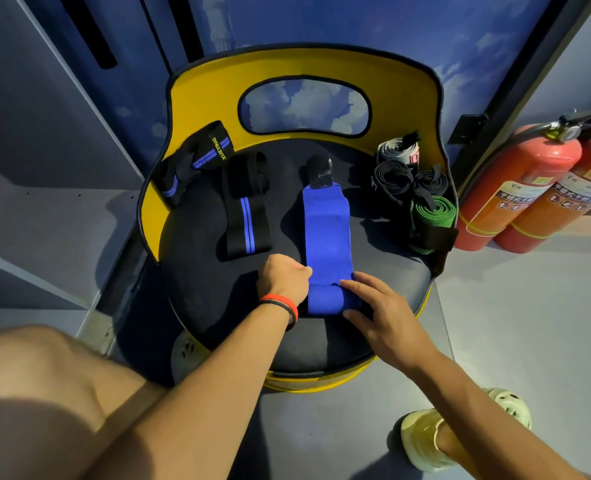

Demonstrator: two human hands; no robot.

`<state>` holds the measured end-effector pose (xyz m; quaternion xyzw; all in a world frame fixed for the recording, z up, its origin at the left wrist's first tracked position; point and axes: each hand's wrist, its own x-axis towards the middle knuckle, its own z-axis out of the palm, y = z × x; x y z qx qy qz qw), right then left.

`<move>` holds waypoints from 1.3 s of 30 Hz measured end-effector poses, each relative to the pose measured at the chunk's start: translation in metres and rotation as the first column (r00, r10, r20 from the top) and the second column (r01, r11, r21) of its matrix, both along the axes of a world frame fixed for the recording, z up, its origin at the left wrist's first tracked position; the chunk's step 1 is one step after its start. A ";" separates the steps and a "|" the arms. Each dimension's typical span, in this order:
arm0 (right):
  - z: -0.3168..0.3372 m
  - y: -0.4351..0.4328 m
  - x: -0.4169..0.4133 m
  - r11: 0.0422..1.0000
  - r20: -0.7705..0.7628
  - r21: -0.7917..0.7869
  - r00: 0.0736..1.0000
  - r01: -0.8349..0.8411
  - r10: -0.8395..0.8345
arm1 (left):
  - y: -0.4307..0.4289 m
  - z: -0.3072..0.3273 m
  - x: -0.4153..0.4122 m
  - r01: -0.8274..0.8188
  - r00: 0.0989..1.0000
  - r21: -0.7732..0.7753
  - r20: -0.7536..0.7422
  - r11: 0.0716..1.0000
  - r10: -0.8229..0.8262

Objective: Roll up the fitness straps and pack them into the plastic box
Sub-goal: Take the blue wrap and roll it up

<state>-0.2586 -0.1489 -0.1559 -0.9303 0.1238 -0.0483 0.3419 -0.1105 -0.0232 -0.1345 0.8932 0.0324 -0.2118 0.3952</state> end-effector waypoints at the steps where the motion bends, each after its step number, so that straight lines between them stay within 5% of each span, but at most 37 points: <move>1: 0.003 -0.001 0.002 1.000 -0.027 -0.025 1.000 -0.011 0.011 | 0.000 0.000 0.000 0.002 1.000 0.006 0.011 1.000 -0.003; 7: 0.010 -0.009 0.005 0.970 -0.102 -0.207 0.989 -0.127 0.108 | 0.000 0.001 -0.002 0.083 0.987 0.040 0.132 0.996 -0.087; 20: 0.034 0.002 0.026 0.949 -0.267 0.141 0.934 0.282 -0.237 | 0.010 0.009 -0.012 0.031 0.987 -0.026 0.161 0.999 -0.026; 25: 0.036 0.007 0.032 0.898 -0.276 0.162 0.893 0.408 -0.356 | 0.023 0.014 -0.035 0.210 0.960 -0.121 0.211 0.970 -0.182; 29: 0.036 0.001 0.039 0.875 -0.321 0.189 0.870 0.446 -0.374 | 0.037 0.007 -0.028 0.363 0.926 -0.118 0.157 0.924 -0.344; 39: 0.039 -0.010 0.020 0.854 -0.396 0.317 0.876 0.413 -0.276 | 0.047 0.017 -0.043 0.278 0.960 -0.071 0.063 0.958 -0.274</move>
